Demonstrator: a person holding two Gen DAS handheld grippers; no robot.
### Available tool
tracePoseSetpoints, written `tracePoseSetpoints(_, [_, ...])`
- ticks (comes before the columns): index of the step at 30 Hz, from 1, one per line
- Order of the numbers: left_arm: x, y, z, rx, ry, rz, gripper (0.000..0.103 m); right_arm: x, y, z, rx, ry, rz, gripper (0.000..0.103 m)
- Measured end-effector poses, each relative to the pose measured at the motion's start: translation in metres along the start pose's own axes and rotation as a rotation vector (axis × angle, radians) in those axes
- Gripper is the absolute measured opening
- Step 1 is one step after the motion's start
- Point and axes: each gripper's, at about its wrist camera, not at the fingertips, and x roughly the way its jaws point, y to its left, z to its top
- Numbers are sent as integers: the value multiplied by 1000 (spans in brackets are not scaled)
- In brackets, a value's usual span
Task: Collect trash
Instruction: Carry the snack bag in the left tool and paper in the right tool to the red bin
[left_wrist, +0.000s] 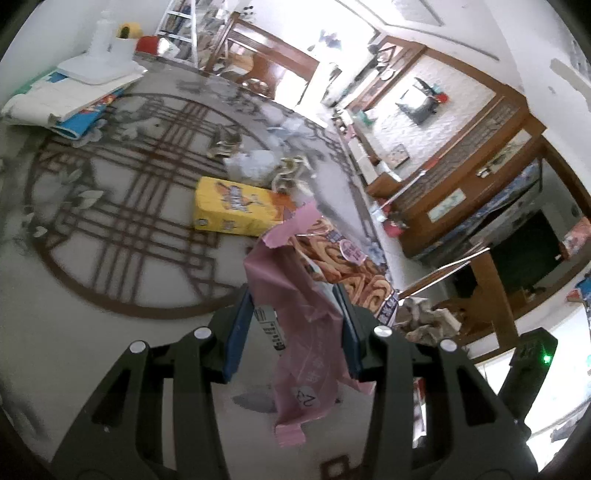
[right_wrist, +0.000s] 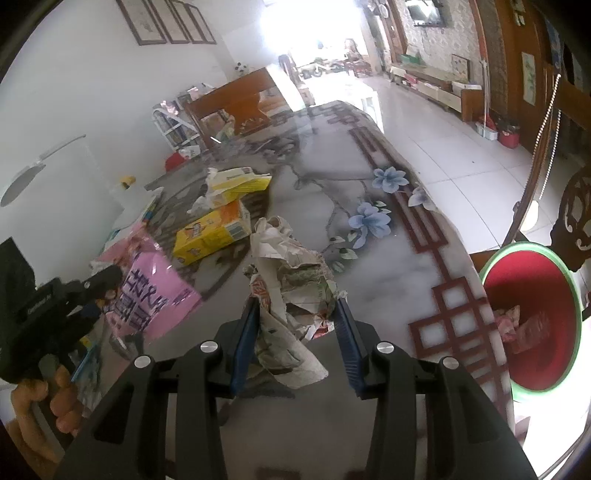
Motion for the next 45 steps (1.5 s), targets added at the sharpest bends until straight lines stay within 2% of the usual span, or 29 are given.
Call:
tracePoseSetpoints(6, [6, -15, -4, 31, 13, -25, 42, -19, 6, -3, -40, -11, 22, 40])
tracePoseSetpoints(10, [10, -21, -6, 38, 23, -46, 42, -38, -3, -4, -46, -21, 4, 40])
tracePoseSetpoints(15, [12, -26, -9, 48, 31, -53, 42, -65, -31, -8, 2, -54, -13, 40])
tracePoseSetpoints(20, [17, -30, -13, 75, 37, -19, 42, -85, -63, -14, 82, -109, -29, 40])
tracePoseSetpoints(24, [28, -40, -19, 123, 65, 26, 42, -92, -95, -17, 199, -125, 27, 40])
tracePoseSetpoints(28, [37, -59, -30, 181, 78, 25, 42, -101, -122, -18, 254, -148, 31, 40])
tracePoseSetpoints(31, [49, -77, -41, 174, 95, -33, 42, -107, -138, -19, 281, -171, 8, 40])
tracePoseSetpoints(34, [72, -100, -54, 165, 142, -100, 42, -111, -160, -24, 309, -184, -54, 40])
tracePoseSetpoints(45, [139, -208, -83, 312, 272, -260, 42, -124, -240, -54, 458, -197, -224, 41])
